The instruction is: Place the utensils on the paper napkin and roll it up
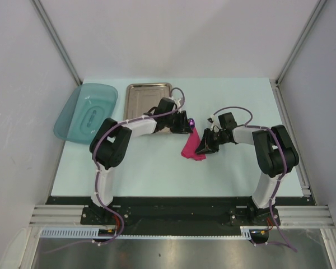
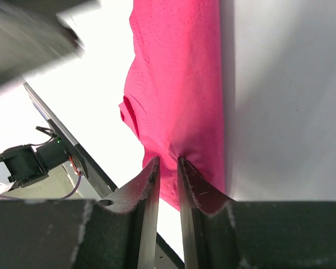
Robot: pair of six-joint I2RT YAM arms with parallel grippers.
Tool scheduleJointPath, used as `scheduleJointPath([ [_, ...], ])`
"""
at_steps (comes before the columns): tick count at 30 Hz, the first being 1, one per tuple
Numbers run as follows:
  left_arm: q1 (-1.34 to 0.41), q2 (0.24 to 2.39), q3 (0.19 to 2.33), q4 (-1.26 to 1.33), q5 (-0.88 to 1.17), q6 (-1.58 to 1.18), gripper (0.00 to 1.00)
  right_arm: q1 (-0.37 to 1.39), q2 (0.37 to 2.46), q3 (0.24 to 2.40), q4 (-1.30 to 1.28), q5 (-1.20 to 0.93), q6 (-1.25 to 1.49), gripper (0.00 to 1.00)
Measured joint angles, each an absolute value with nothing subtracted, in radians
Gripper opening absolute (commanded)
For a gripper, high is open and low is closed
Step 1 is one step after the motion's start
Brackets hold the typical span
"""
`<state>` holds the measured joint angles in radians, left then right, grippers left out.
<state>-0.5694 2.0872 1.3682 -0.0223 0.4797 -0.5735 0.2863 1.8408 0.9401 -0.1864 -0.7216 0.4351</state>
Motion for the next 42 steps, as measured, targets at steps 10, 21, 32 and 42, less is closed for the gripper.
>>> scheduleJointPath([
  [10,-0.578,2.144,1.507,-0.115,0.377,-0.556,0.41,0.286,1.841,0.940,-0.186,-0.722,0.437,0.24],
  [21,-0.607,2.191,1.501,-0.119,0.366,-0.548,0.38,0.286,1.848,0.941,-0.181,-0.731,0.445,0.24],
  [32,-0.627,2.226,1.556,-0.134,0.344,-0.518,0.35,0.281,1.853,0.941,-0.178,-0.743,0.445,0.25],
  [42,-0.638,2.244,1.604,-0.186,0.317,-0.503,0.00,0.281,1.853,0.941,-0.173,-0.746,0.453,0.24],
])
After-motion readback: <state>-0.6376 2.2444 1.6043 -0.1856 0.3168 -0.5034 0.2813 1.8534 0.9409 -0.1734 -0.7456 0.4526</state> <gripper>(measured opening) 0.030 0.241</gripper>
